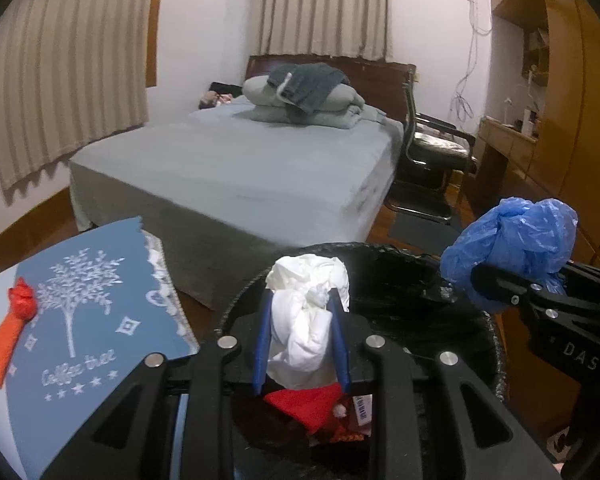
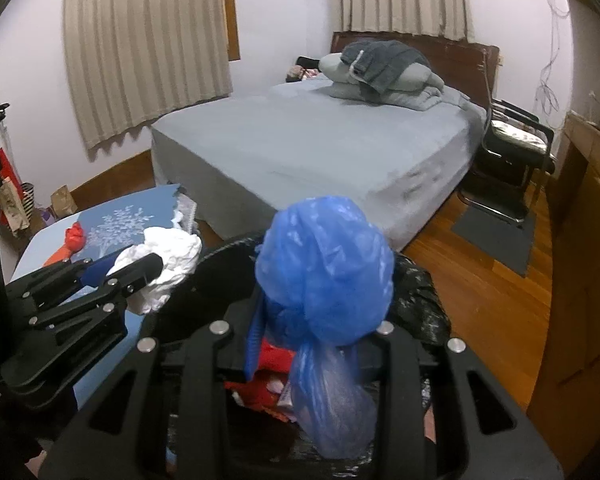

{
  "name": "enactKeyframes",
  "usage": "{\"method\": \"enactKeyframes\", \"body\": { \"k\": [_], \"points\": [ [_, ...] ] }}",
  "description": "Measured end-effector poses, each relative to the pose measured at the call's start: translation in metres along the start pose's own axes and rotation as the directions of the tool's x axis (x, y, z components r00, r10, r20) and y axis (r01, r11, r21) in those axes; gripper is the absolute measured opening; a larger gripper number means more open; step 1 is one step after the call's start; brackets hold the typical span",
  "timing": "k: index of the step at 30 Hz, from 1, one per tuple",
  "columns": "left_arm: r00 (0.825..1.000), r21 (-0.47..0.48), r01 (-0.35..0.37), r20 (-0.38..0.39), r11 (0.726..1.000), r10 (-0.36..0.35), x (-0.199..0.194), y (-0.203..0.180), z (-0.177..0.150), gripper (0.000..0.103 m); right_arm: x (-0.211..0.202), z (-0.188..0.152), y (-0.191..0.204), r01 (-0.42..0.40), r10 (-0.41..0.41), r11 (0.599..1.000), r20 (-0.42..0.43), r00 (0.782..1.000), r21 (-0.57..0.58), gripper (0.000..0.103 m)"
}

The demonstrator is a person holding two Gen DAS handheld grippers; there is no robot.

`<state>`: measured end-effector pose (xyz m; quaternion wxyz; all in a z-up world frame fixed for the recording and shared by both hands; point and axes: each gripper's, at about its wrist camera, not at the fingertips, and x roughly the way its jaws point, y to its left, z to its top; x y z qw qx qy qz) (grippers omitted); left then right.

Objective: Collect trash
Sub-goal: 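Carry the white tissue and blue bag over the bin and open both tools, then move both tools back to the table and grasp the orange mesh with the left tool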

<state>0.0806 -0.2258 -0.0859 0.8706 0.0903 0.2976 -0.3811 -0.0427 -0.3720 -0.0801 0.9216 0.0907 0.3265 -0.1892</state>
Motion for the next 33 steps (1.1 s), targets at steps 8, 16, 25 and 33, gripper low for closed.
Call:
{"method": "enactKeyframes", "body": {
  "k": [8,16,25,33],
  "points": [
    [0.997,-0.004,0.068,-0.027,0.998,-0.068,0.021,-0.008,-0.001,0.042,0.011,-0.009,-0.017,0.044,-0.043,0.998,-0.025,0.999,0.033,0.046],
    [1.0,-0.028,0.023,-0.014,0.999,-0.024,0.013,0.007,-0.004,0.065,0.014,-0.01,-0.026,0.065,-0.065,0.997,-0.01,0.998,0.05,0.076],
    [0.995,-0.08,-0.101,-0.005,0.992,0.101,-0.007,0.05,-0.007,0.085,0.009,-0.004,-0.011,0.039,-0.04,0.998,0.017,0.999,0.049,0.093],
    [0.973,-0.135,-0.226,0.022,0.965,0.231,-0.04,0.095,-0.007,0.095,0.016,0.011,0.028,-0.025,0.025,1.0,0.029,0.999,0.003,0.095]
  ]
}}
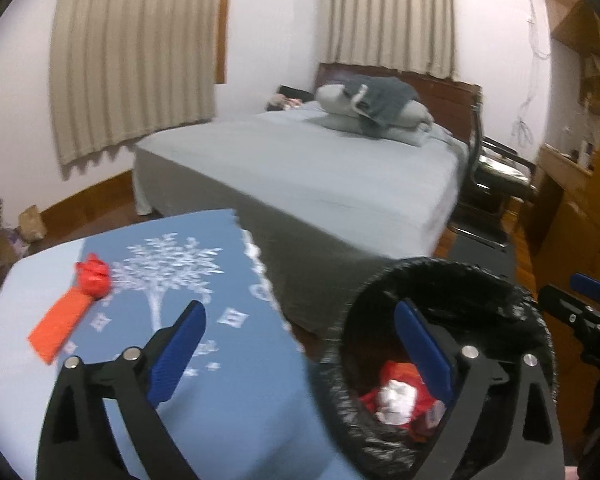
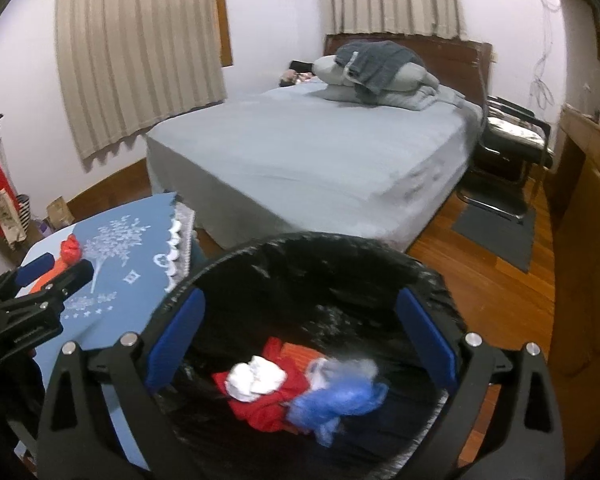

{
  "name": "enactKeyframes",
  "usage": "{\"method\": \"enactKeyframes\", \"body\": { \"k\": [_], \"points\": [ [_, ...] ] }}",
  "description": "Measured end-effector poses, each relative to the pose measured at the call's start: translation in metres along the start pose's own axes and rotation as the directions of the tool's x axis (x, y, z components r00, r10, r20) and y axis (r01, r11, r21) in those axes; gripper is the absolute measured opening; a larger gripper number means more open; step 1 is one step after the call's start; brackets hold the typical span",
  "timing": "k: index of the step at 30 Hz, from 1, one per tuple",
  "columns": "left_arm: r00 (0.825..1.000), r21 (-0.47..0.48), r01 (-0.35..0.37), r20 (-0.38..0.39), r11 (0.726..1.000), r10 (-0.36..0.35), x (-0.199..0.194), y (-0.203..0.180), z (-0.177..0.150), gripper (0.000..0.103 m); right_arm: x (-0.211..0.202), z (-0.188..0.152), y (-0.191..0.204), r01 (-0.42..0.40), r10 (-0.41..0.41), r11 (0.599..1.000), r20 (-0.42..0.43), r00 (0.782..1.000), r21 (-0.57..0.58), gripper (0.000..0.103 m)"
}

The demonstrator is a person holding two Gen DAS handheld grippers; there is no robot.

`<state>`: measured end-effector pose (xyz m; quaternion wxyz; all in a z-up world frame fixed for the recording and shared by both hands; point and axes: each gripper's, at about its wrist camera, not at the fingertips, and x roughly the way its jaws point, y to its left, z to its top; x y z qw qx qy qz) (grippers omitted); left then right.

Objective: Collect trash
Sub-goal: 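Move both tools back to the table and grasp the orange mesh with the left tool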

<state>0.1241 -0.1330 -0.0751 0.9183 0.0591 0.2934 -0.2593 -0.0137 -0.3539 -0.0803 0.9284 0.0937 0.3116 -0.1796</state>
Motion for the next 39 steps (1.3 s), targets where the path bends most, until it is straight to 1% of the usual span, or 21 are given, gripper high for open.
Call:
{"method": "enactKeyframes", "body": {
  "k": [7,13,17,22,24,27,31,34,36,39],
  "points": [
    [0.996,-0.051,-0.086,0.01,0.995,0.087,-0.011,0.049,-0.002,0.095,0.017,0.017,0.055,-0.079,0.08,0.995,0.016,0.997,-0.056,0.096],
    [0.985,-0.101,-0.17,-0.004,0.98,0.17,-0.011,0.101,-0.01,0.095,0.038,0.026,0.105,-0.141,0.144,0.985,0.018,0.989,-0.099,0.096],
    [0.972,-0.135,-0.234,-0.013,0.963,0.234,-0.006,0.141,-0.015,0.095,0.056,0.031,0.137,-0.18,0.184,0.976,0.014,0.983,-0.123,0.096],
    [0.952,-0.149,-0.306,-0.025,0.94,0.306,0.004,0.187,-0.024,0.095,0.086,0.03,0.177,-0.221,0.223,0.965,-0.005,0.975,-0.143,0.096],
    [0.944,-0.166,-0.329,-0.041,0.93,0.327,0.01,0.207,-0.028,0.095,0.098,0.03,0.192,-0.232,0.232,0.961,-0.018,0.973,-0.153,0.096],
    [0.926,-0.19,-0.377,-0.08,0.906,0.369,0.024,0.24,-0.035,0.094,0.113,0.03,0.211,-0.242,0.24,0.957,-0.034,0.97,-0.162,0.096],
    [0.913,-0.222,-0.406,-0.131,0.887,0.385,0.041,0.273,-0.042,0.09,0.125,0.029,0.227,-0.25,0.246,0.952,-0.044,0.968,-0.176,0.096],
    [0.913,-0.238,-0.405,-0.151,0.883,0.378,0.05,0.285,-0.042,0.089,0.131,0.028,0.235,-0.258,0.253,0.947,-0.048,0.966,-0.192,0.096],
    [0.91,-0.24,-0.41,-0.169,0.88,0.378,0.059,0.291,-0.042,0.087,0.136,0.028,0.241,-0.263,0.257,0.943,-0.056,0.965,-0.202,0.096],
    [0.912,-0.25,-0.403,-0.192,0.88,0.362,0.067,0.296,-0.047,0.085,0.139,0.027,0.246,-0.269,0.262,0.94,-0.061,0.963,-0.209,0.096]
  ]
}}
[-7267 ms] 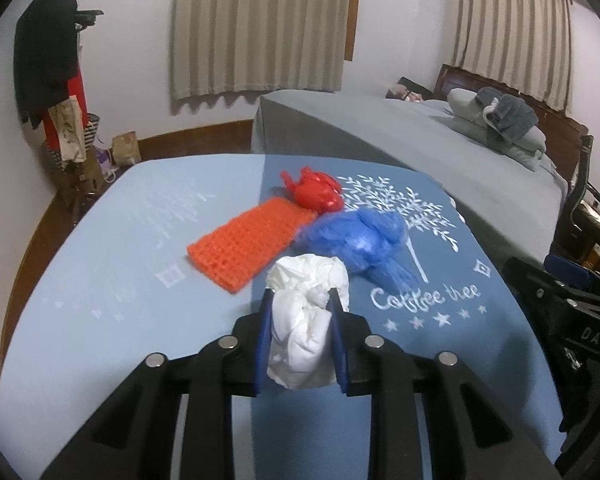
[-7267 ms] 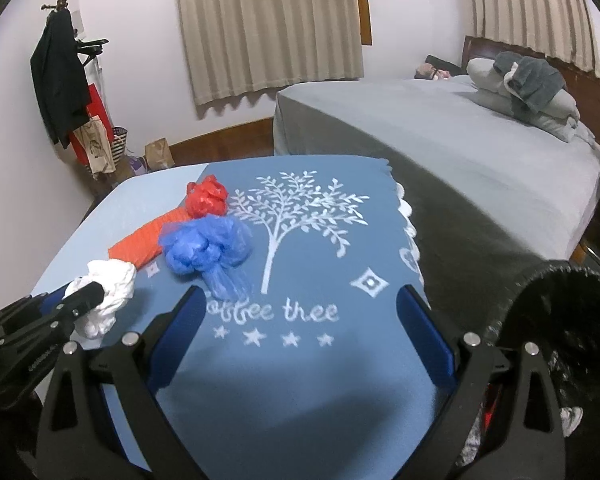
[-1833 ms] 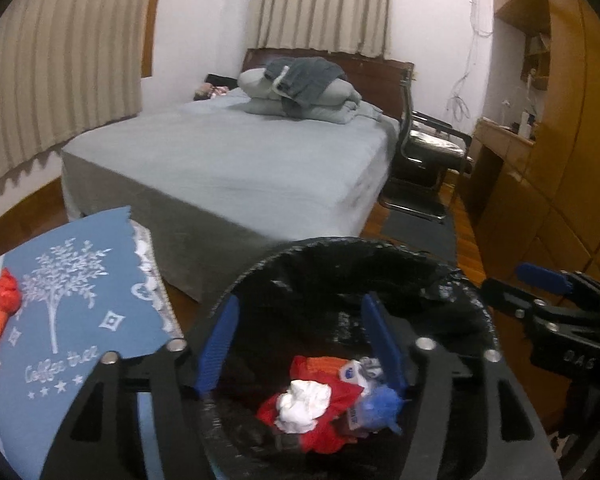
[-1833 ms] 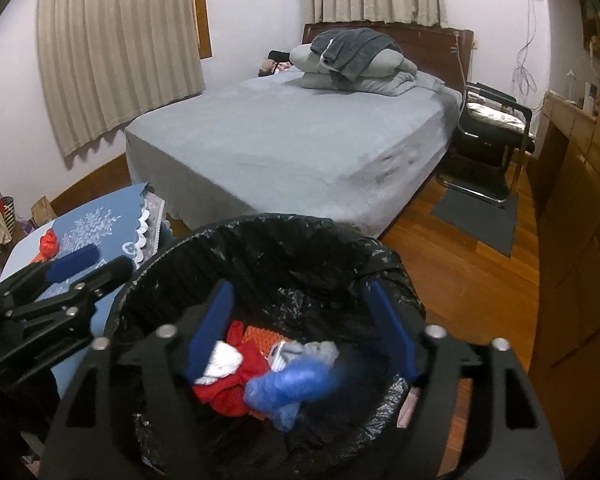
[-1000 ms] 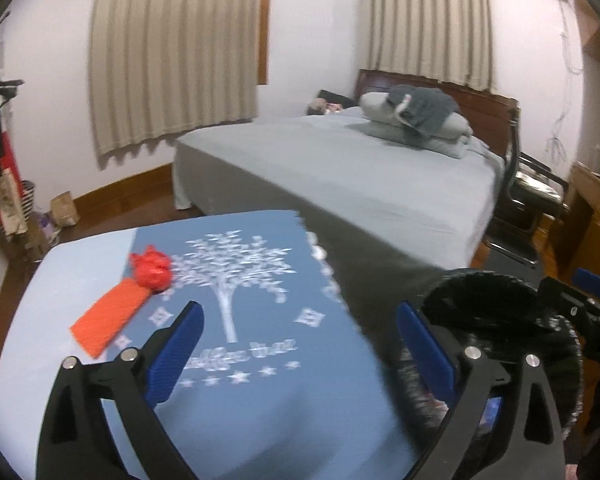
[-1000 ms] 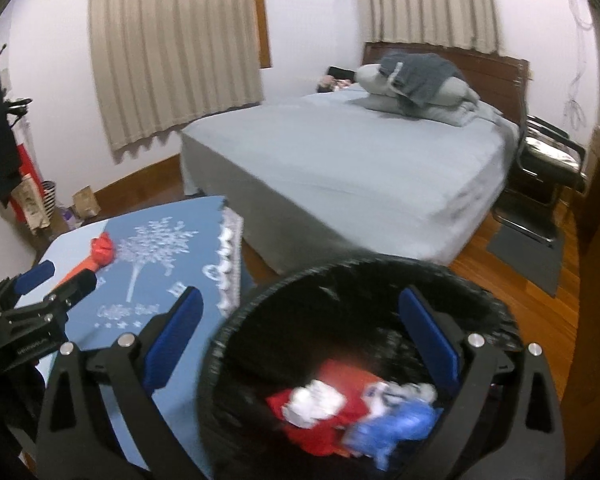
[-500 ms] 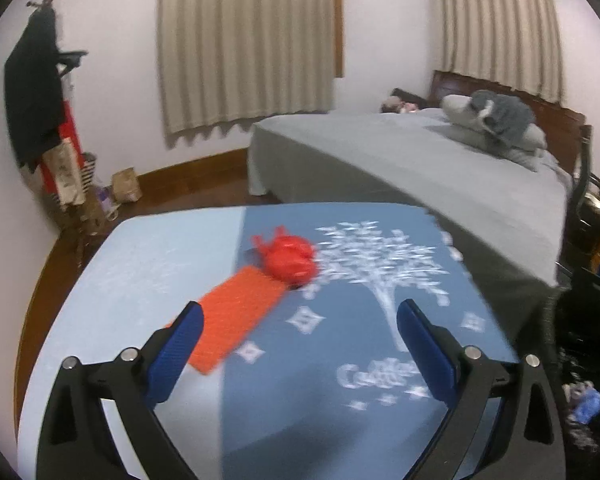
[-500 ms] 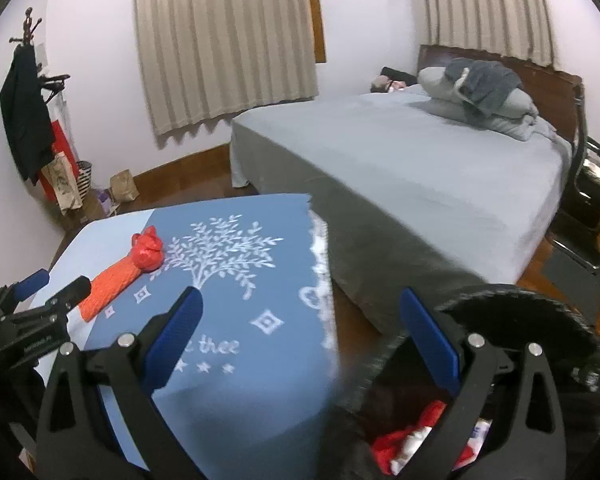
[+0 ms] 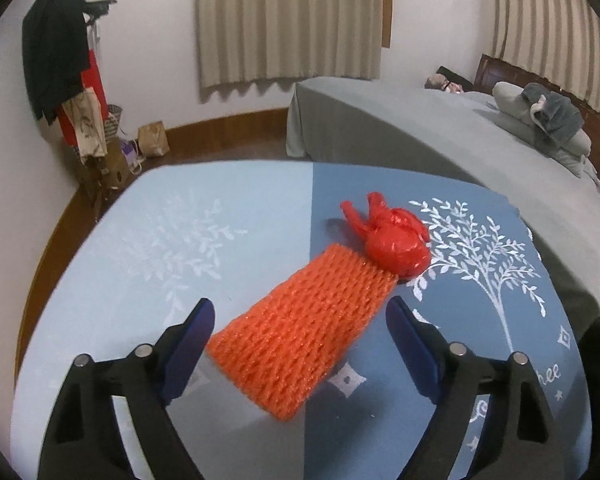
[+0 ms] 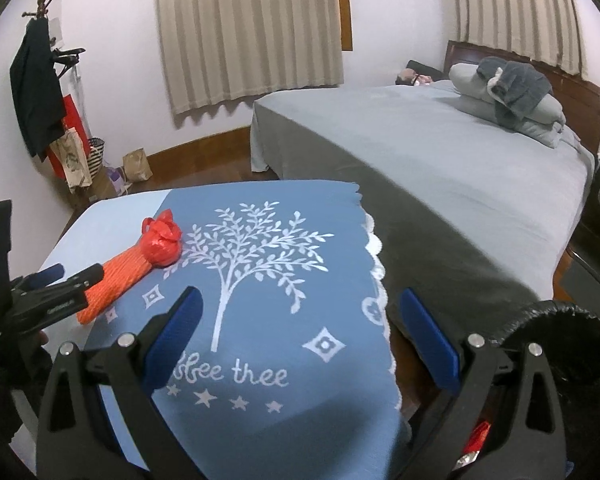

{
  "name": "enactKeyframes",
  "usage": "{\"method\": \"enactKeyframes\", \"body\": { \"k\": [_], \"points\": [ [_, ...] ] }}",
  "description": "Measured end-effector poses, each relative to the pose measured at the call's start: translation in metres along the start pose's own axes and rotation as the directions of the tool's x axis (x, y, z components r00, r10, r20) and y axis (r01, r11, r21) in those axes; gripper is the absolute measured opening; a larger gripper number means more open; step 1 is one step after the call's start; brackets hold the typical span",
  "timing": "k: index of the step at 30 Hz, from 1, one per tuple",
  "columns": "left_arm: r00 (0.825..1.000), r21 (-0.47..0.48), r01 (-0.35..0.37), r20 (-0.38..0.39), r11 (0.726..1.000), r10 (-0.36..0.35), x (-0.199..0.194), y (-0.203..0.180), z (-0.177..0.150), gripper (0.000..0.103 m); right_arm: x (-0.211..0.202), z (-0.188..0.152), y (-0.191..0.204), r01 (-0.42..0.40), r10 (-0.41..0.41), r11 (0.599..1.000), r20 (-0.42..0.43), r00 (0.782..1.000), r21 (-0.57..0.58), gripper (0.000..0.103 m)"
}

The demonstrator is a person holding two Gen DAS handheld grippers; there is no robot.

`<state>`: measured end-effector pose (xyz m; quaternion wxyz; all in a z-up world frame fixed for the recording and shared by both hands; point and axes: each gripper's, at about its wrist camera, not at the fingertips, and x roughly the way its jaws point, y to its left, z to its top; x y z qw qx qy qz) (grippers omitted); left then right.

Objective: Collect trash
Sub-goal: 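Move both tools back to the table and grasp the orange mesh with the left tool, then hold the orange mesh in the left tool while the right tool grasps the red bag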

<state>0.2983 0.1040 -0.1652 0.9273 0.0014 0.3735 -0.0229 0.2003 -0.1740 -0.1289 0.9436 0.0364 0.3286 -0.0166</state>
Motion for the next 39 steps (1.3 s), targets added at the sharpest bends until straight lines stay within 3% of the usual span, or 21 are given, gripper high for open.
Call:
{"method": "enactKeyframes", "body": {
  "k": [13,16,18,21,32,39],
  "points": [
    [0.996,0.014,0.004,-0.089,1.0,-0.003,0.025,0.0,-0.012,0.072,0.012,-0.006,0.01,-0.007,0.006,1.0,-0.028,1.0,-0.02,0.096],
    [0.996,0.011,0.008,-0.085,1.0,-0.007,0.024,0.001,-0.013,0.061,0.016,-0.006,0.014,-0.012,0.011,1.0,-0.033,0.999,-0.029,0.096],
    [0.997,0.004,0.004,-0.077,1.0,-0.003,0.022,0.002,-0.013,0.042,0.019,-0.007,0.019,-0.016,0.014,0.999,-0.035,0.999,-0.035,0.096],
    [0.997,0.009,-0.012,-0.075,1.0,0.013,0.022,0.002,-0.013,0.025,0.024,-0.006,0.026,-0.022,0.02,0.999,-0.039,0.999,-0.043,0.096],
    [1.0,-0.03,-0.016,0.003,0.999,0.016,0.0,0.029,-0.002,0.02,0.062,0.021,0.061,-0.089,0.088,0.995,-0.032,0.996,-0.038,0.096],
    [0.998,-0.059,-0.058,-0.005,0.997,0.058,0.005,0.066,0.003,0.02,0.099,0.035,0.104,-0.124,0.119,0.99,-0.058,0.991,-0.075,0.096]
  ]
}}
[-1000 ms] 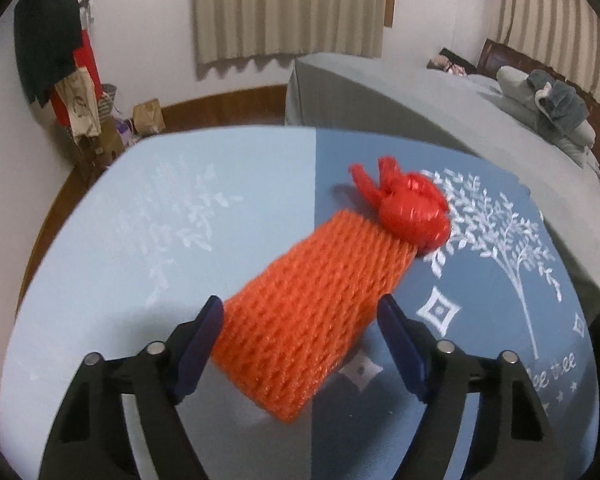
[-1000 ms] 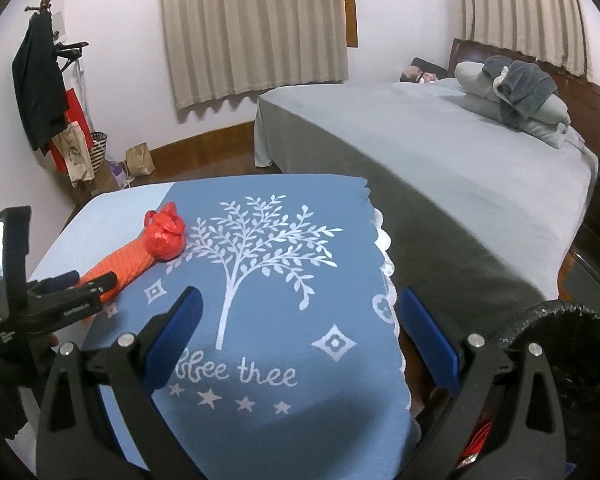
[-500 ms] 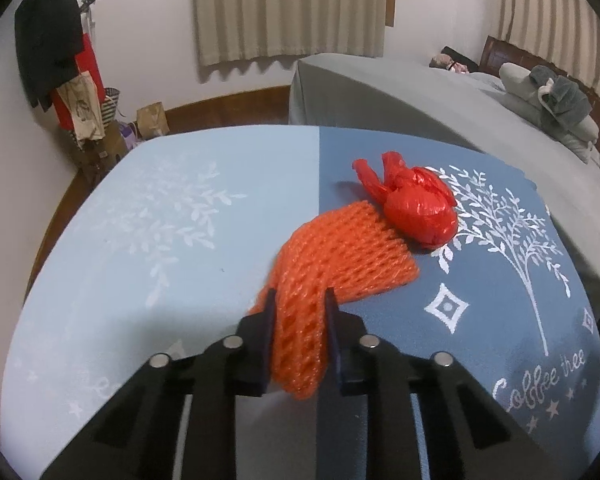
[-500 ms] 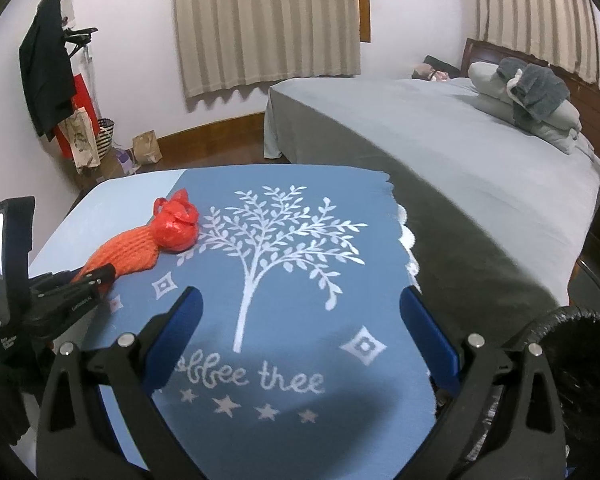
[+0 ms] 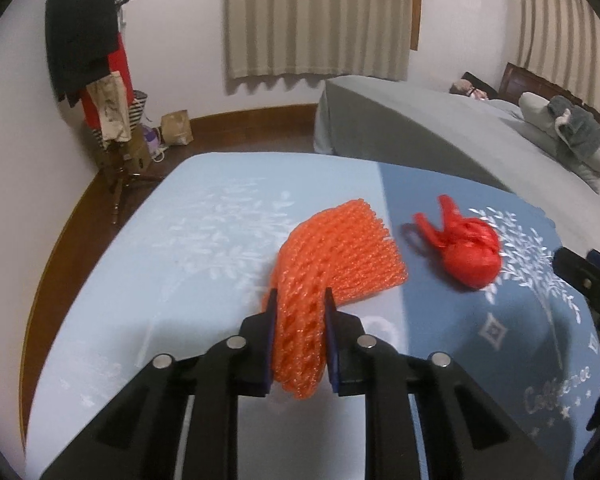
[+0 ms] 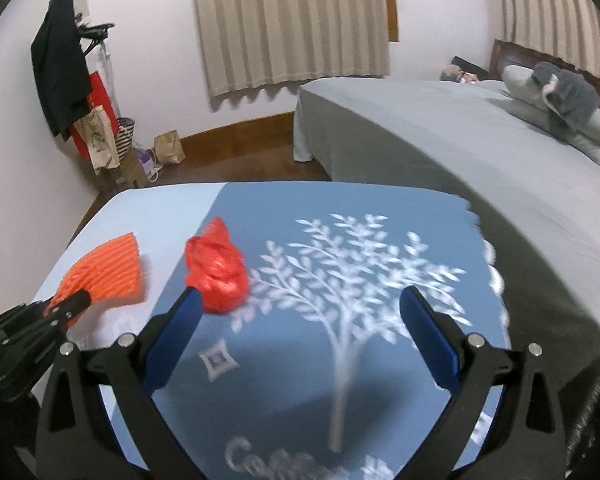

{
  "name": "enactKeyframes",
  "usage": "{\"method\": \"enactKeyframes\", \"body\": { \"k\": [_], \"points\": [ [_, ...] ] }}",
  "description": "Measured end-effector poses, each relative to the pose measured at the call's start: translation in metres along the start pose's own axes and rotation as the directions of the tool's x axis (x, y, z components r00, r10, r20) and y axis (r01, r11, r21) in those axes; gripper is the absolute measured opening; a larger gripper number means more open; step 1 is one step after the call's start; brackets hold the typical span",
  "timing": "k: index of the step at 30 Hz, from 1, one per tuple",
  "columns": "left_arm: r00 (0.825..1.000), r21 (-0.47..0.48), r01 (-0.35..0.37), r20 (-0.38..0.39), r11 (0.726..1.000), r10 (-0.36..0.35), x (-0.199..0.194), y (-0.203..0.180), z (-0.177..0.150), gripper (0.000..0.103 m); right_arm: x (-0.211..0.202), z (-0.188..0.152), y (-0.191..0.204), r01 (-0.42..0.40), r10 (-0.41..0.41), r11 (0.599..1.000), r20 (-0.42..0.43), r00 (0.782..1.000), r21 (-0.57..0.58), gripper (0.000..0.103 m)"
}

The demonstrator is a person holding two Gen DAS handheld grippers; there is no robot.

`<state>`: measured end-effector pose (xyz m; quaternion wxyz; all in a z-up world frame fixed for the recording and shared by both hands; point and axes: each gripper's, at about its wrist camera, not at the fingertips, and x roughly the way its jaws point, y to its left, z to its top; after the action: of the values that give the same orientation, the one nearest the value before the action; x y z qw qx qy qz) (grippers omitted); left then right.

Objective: Collect trash
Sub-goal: 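Hold the orange mesh in the left tool while the right tool grasps the red bag, then carry the orange mesh and red bag over the bin and open both tools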

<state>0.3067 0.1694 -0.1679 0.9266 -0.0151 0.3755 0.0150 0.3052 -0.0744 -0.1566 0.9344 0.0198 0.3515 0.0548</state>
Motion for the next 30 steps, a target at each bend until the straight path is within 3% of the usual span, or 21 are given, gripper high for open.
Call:
{"method": "enactKeyframes", "body": {
  "k": [6,12,13,14,19,30],
  "points": [
    [1.0,-0.018,-0.01,-0.005,1.0,0.01,0.003,0.014,-0.002,0.02,0.035,0.007,0.026,-0.022,0.02,1.0,-0.065,0.998,-0.022,0.095],
    [1.0,-0.026,-0.02,-0.004,0.999,0.02,-0.001,0.02,-0.005,0.02,0.059,0.002,0.042,-0.096,0.088,0.994,-0.153,0.984,-0.045,0.056],
    [1.0,-0.026,-0.019,-0.005,0.999,0.019,-0.002,0.02,-0.006,0.02,0.059,0.002,0.045,-0.114,0.104,0.992,-0.159,0.982,-0.051,0.042],
    [1.0,-0.027,-0.019,-0.005,0.999,0.019,-0.003,0.019,-0.007,0.02,0.057,0.001,0.047,-0.12,0.109,0.991,-0.157,0.982,-0.061,0.037],
    [1.0,-0.023,-0.013,-0.009,1.0,0.013,-0.007,0.011,-0.01,0.02,0.035,0.004,0.046,-0.142,0.133,0.988,-0.116,0.984,-0.067,0.033],
    [0.998,0.043,0.053,0.041,0.998,-0.055,-0.044,-0.04,-0.01,0.02,-0.046,-0.001,0.004,-0.056,0.056,0.998,-0.01,0.998,-0.042,0.033]
  ]
}}
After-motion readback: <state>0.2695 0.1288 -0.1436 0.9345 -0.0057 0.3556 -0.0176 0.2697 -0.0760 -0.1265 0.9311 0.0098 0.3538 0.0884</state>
